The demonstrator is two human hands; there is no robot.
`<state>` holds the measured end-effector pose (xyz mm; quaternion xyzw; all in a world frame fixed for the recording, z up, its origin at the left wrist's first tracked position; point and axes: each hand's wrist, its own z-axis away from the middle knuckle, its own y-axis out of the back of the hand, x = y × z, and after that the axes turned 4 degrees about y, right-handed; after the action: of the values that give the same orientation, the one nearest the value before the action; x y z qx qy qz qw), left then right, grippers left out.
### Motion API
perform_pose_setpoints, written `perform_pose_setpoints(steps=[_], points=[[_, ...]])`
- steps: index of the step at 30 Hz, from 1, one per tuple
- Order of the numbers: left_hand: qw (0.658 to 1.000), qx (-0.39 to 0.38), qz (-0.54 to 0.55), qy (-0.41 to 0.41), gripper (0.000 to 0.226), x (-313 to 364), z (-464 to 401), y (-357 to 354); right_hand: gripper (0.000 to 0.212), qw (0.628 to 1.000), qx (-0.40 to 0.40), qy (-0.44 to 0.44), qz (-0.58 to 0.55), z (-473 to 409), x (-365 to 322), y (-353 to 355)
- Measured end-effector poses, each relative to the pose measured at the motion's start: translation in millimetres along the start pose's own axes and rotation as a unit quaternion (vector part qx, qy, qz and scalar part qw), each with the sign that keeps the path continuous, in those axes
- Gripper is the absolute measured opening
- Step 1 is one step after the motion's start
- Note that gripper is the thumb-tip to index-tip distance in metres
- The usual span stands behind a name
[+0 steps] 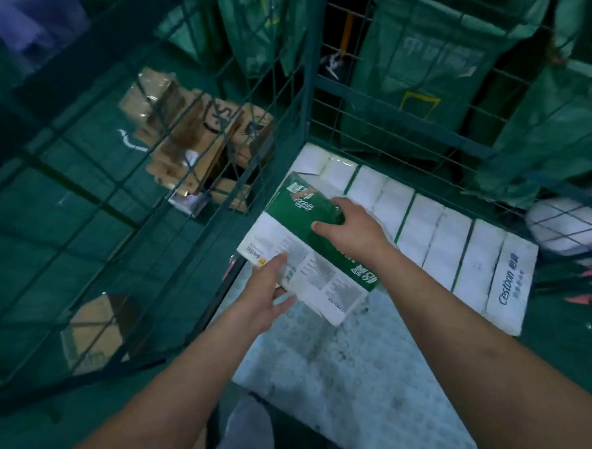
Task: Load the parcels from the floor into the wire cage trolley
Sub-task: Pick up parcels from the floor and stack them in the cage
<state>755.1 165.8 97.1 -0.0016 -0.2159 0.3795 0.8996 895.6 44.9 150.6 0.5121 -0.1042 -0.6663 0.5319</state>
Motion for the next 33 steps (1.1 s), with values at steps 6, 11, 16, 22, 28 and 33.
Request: perform_pose_setpoints(steps=[6,11,16,22,28,33], points=[[0.987,-0.057,0.141,0.059,0.064,47.2,-87.3,-29.1,0.078,0.99,0.057,0.046,0.124,-84.1,14.4,-14.1],[0.959,-0.094,0.237,0.123,0.085,65.4,-166.2,-55.2,0.08,0.987,-0.007,0.052,0.152,-133.9,65.5,-54.6],[0.947,-0.057,0.29,0.128,0.1,61.7,-221.0,-63.9,0.066,0.994,0.005,0.003,0.106,-151.2,122.5,-105.8],[0.966,-0.033,0.221,0.127,0.067,53.3,-255.3,-63.9,0.085,0.967,0.052,-0.211,-0.136,-161.6,157.7,-129.1],[0.984,-0.031,0.121,0.129,0.042,63.3,-301.7,-71.9,0.072,0.895,0.083,-0.261,-0.351,-205.9,148.4,-141.8],[0.991,-0.046,0.085,0.096,0.049,88.7,-339.9,-79.3,0.073,0.902,0.149,-0.226,-0.337,-243.4,150.1,-143.8]])
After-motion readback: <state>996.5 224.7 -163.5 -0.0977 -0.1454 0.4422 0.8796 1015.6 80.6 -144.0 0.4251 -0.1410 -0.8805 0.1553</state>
